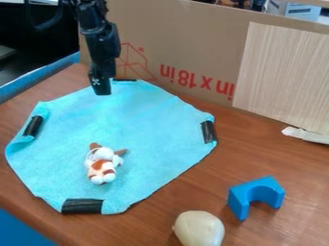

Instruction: Fold the cloth from top left to bottom right

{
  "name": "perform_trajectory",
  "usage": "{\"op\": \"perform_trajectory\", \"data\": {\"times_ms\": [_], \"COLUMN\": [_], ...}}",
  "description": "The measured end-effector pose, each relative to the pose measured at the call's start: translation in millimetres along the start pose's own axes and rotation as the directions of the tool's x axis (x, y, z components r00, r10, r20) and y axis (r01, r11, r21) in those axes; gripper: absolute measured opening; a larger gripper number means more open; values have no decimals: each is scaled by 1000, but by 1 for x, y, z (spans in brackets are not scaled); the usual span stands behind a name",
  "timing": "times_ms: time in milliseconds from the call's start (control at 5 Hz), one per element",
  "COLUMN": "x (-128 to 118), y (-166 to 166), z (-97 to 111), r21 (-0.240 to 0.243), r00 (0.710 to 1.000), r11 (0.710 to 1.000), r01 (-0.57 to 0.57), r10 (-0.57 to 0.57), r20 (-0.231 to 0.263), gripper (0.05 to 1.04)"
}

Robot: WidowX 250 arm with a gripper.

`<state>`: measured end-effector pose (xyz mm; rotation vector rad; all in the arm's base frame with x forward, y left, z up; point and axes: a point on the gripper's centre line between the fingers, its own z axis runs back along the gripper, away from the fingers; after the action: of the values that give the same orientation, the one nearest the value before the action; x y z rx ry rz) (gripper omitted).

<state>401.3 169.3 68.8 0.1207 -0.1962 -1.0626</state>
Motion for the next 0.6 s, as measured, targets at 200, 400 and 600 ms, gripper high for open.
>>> {"op": "perform_trajectory", "data": {"times_ms": [200,400,600], "x": [-3,-3,-2], "y": [7,19,35], "z": [-3,4,5], "r21": [61,109,127], "r00": [1000,999,999], "r11": [998,994,991], "r01": [-6,-24,-50], "r10": [5,22,48], "r20": [20,23,21], "gripper": [1000,1000,1000]}}
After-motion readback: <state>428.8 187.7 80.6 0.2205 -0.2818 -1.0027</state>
